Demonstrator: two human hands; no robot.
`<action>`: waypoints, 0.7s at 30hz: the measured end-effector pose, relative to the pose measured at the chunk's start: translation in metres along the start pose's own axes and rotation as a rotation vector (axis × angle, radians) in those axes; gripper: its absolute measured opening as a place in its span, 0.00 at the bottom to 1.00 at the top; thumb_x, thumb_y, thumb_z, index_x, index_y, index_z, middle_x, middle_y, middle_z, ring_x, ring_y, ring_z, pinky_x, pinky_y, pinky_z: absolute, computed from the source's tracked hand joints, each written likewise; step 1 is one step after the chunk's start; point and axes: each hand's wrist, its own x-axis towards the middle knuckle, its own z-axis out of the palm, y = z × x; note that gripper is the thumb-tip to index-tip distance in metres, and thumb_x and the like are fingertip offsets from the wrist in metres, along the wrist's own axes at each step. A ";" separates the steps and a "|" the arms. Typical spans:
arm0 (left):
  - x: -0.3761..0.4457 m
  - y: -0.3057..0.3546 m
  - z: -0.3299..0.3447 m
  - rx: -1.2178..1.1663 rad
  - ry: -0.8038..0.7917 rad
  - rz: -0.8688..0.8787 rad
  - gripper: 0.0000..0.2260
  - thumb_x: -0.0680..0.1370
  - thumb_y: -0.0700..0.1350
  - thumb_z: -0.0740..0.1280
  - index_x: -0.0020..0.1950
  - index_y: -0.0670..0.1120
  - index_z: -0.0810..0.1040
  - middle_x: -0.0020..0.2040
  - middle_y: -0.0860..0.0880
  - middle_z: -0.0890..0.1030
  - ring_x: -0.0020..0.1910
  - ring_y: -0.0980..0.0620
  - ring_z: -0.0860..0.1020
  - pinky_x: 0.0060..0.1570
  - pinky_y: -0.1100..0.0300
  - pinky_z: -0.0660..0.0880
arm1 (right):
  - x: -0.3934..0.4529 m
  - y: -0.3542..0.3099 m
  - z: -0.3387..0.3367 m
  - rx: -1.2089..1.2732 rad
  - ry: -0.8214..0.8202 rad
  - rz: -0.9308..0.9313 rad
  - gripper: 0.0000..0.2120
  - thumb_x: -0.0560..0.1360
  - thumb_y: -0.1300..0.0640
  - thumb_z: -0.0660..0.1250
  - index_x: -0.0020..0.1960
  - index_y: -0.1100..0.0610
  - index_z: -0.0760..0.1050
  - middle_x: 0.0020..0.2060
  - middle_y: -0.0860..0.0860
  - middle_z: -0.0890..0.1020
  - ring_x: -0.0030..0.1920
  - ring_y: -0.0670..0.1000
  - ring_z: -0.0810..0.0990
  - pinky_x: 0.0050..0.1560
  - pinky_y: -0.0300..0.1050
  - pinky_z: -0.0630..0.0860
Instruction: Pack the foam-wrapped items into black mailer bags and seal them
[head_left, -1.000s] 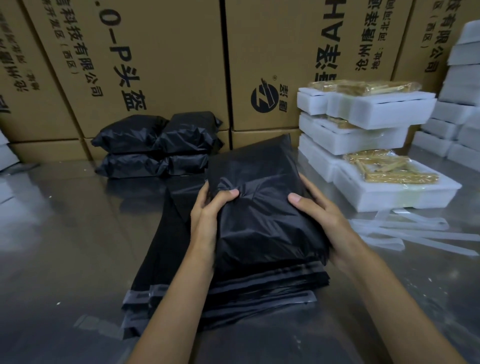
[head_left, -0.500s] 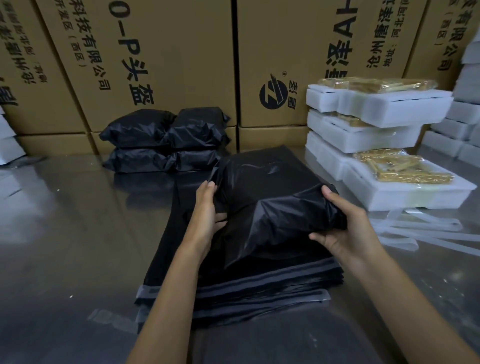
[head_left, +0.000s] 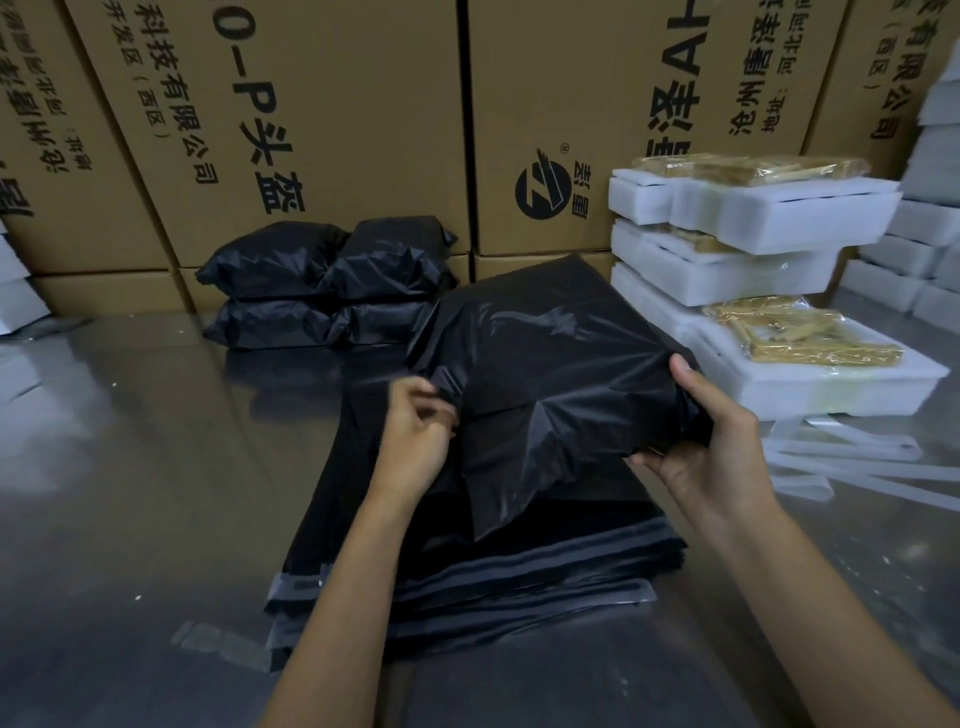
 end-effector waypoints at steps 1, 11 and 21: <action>-0.001 -0.002 0.000 0.103 -0.097 -0.036 0.08 0.81 0.35 0.60 0.48 0.49 0.70 0.43 0.49 0.76 0.43 0.51 0.77 0.41 0.68 0.72 | 0.000 0.000 0.000 -0.025 0.005 -0.018 0.10 0.73 0.45 0.71 0.49 0.47 0.87 0.53 0.49 0.87 0.48 0.52 0.87 0.35 0.47 0.78; -0.019 -0.011 0.015 0.361 -0.318 0.009 0.17 0.84 0.44 0.59 0.36 0.49 0.78 0.32 0.57 0.78 0.35 0.54 0.76 0.31 0.73 0.67 | -0.007 -0.023 0.006 0.073 0.058 -0.231 0.09 0.75 0.45 0.69 0.46 0.47 0.86 0.47 0.49 0.87 0.44 0.51 0.86 0.31 0.43 0.77; -0.011 -0.003 0.001 0.651 -0.353 0.152 0.09 0.79 0.39 0.64 0.54 0.53 0.76 0.43 0.52 0.78 0.40 0.55 0.76 0.44 0.58 0.76 | 0.015 -0.049 0.010 0.060 0.114 -0.289 0.10 0.78 0.46 0.67 0.57 0.47 0.81 0.54 0.46 0.86 0.54 0.50 0.86 0.47 0.51 0.82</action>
